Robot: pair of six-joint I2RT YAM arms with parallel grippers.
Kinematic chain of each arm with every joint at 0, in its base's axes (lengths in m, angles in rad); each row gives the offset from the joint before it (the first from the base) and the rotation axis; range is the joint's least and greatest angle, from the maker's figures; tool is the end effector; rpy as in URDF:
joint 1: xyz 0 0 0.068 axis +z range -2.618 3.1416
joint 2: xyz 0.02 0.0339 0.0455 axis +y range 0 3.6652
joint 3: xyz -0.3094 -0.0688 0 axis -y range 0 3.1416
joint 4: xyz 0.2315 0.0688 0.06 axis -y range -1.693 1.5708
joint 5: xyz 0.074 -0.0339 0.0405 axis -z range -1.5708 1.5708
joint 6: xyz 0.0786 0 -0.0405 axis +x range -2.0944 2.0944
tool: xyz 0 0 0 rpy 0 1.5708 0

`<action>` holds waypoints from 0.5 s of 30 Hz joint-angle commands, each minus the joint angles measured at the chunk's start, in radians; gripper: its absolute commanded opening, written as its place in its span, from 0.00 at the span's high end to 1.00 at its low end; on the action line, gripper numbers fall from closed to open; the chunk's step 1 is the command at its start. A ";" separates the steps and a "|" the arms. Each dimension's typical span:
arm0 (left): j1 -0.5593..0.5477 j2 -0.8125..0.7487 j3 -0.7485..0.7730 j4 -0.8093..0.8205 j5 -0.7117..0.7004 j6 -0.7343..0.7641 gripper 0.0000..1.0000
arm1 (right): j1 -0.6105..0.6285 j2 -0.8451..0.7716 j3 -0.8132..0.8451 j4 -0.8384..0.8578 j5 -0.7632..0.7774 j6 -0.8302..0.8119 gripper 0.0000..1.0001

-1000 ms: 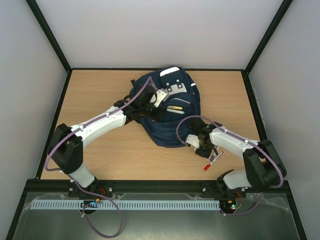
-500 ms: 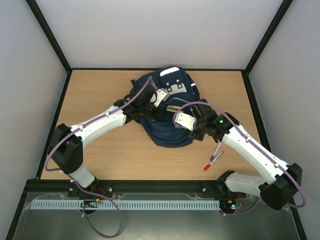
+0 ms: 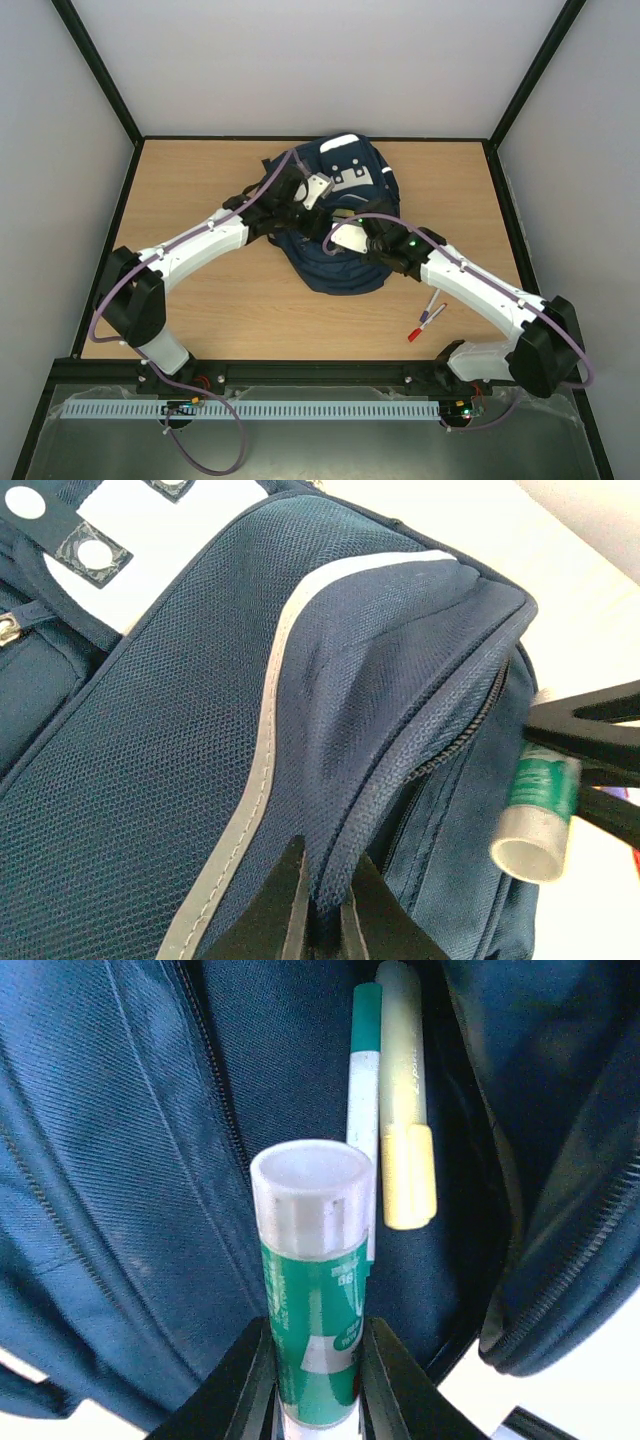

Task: Pack the student bag
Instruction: Place the stationery in the student bag.

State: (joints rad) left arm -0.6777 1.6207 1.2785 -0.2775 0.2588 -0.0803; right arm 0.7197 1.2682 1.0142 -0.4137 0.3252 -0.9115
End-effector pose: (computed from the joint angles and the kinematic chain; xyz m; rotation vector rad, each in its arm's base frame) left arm 0.2957 -0.2638 0.3142 0.8069 2.1078 -0.7013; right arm 0.2298 0.1680 0.3168 -1.5028 1.6584 -0.4679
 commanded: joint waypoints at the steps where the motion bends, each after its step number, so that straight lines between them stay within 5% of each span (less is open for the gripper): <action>1: 0.042 -0.029 0.055 0.043 0.102 -0.066 0.96 | 0.010 0.023 -0.045 0.156 0.071 -0.131 0.98; 15: 0.100 -0.023 0.050 0.064 0.182 -0.112 0.95 | 0.011 0.237 -0.014 0.291 0.047 -0.223 0.98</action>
State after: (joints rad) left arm -0.5880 1.6211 1.2785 -0.2760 0.3973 -0.1623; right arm 0.7223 1.4452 0.9634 -0.1555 0.3653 -1.1011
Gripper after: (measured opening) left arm 0.057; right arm 0.198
